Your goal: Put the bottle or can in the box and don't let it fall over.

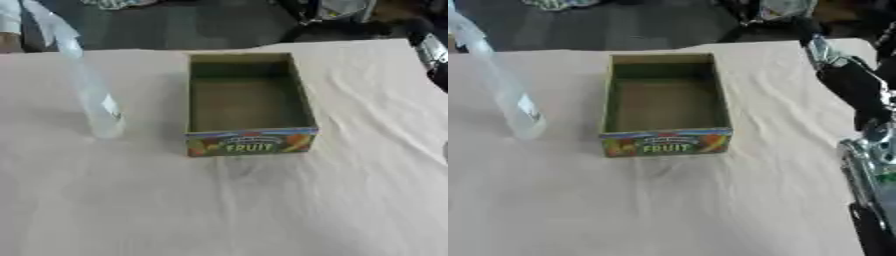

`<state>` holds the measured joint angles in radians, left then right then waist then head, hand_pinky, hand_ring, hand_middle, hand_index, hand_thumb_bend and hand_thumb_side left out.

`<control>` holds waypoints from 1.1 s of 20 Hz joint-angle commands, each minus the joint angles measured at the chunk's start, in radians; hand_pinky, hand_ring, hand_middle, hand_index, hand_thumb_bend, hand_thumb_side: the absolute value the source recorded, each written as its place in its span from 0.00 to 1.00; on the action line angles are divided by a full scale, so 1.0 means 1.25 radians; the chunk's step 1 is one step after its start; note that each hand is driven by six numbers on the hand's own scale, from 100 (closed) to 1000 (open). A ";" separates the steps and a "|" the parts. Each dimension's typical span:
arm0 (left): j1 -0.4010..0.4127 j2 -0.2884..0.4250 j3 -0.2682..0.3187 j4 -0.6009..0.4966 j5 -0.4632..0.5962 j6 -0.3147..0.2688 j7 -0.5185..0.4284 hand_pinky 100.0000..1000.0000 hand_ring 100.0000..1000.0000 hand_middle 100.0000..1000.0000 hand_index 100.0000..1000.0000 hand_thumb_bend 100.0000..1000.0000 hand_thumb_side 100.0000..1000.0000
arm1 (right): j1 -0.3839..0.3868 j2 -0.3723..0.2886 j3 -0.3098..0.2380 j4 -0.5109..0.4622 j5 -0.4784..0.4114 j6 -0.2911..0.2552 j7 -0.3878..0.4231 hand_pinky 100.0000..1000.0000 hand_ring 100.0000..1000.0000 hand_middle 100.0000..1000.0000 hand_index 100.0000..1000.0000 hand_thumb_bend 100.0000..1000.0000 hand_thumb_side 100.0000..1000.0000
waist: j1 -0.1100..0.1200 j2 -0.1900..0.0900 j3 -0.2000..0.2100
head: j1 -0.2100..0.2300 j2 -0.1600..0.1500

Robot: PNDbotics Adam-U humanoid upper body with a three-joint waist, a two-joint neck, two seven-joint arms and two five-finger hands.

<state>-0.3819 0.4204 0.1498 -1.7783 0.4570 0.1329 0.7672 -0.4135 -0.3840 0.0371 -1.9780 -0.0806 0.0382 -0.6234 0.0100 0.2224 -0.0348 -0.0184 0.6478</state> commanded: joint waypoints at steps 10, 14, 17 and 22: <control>-0.062 -0.067 0.033 0.128 0.153 0.153 -0.136 0.00 0.00 0.09 1.00 0.81 1.00 | -0.006 -0.019 -0.008 -0.018 -0.010 -0.003 -0.006 0.89 0.70 0.87 0.84 0.62 0.00 | 0.004 -0.015 0.004 | -0.005 -0.002; -0.078 -0.068 0.052 0.159 0.205 0.205 -0.188 0.00 0.00 0.06 1.00 0.82 1.00 | -0.006 -0.018 -0.008 -0.018 -0.010 -0.003 -0.006 0.89 0.70 0.87 0.84 0.62 0.00 | 0.002 -0.015 0.004 | -0.008 -0.005; -0.092 -0.066 0.061 0.184 0.242 0.230 -0.217 0.00 0.00 0.05 1.00 0.82 1.00 | -0.005 -0.018 -0.007 -0.018 -0.011 -0.002 -0.006 0.89 0.70 0.87 0.84 0.62 0.00 | 0.002 -0.015 0.004 | -0.008 -0.007; -0.112 -0.064 0.049 0.211 0.306 0.230 -0.219 0.00 0.00 0.03 1.00 0.83 1.00 | -0.005 -0.018 -0.007 -0.018 -0.011 -0.002 -0.006 0.89 0.70 0.87 0.84 0.62 0.00 | 0.001 -0.016 0.003 | -0.006 -0.012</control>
<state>-0.5054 0.3241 0.2122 -1.5097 0.8191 0.4215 0.4959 -0.4121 -0.3840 0.0372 -1.9780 -0.0881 0.0363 -0.6283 0.0107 0.2221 -0.0308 -0.0270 0.6475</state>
